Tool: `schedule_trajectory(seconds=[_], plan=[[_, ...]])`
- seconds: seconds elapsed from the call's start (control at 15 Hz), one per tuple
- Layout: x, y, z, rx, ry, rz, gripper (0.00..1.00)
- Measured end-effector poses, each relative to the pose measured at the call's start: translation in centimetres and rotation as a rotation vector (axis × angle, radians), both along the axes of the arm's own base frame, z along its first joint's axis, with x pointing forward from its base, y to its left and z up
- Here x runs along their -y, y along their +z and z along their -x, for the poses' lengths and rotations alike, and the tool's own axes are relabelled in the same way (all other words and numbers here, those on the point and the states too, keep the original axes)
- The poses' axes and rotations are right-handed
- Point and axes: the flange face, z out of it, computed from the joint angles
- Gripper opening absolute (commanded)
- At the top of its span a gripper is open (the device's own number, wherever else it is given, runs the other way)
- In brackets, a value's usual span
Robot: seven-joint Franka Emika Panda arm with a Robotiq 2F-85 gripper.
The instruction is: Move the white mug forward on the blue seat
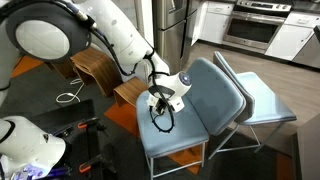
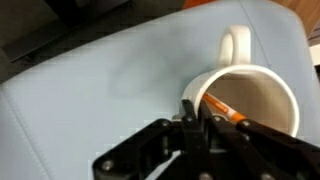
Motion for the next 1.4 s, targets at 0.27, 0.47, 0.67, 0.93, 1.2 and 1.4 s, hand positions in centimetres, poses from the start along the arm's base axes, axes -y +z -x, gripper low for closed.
schedule_trajectory(seconds=[0.27, 0.47, 0.67, 0.93, 1.2, 1.4], plan=[[0.8, -0.6, 2.5, -0.064, 0.038, 0.096, 0.02], [0.6, -1.1, 3.3, -0.094, 0.056, 0.153, 0.02], [-0.2, -1.1, 3.3, -0.098, 0.076, 0.178, 0.42], [-0.7, 0.1, 2.7, -0.075, 0.088, 0.181, 0.72], [-0.1, 2.7, 2.0, -0.042, 0.076, 0.178, 1.00], [0.6, 6.1, 2.2, -0.038, 0.100, 0.146, 1.00]])
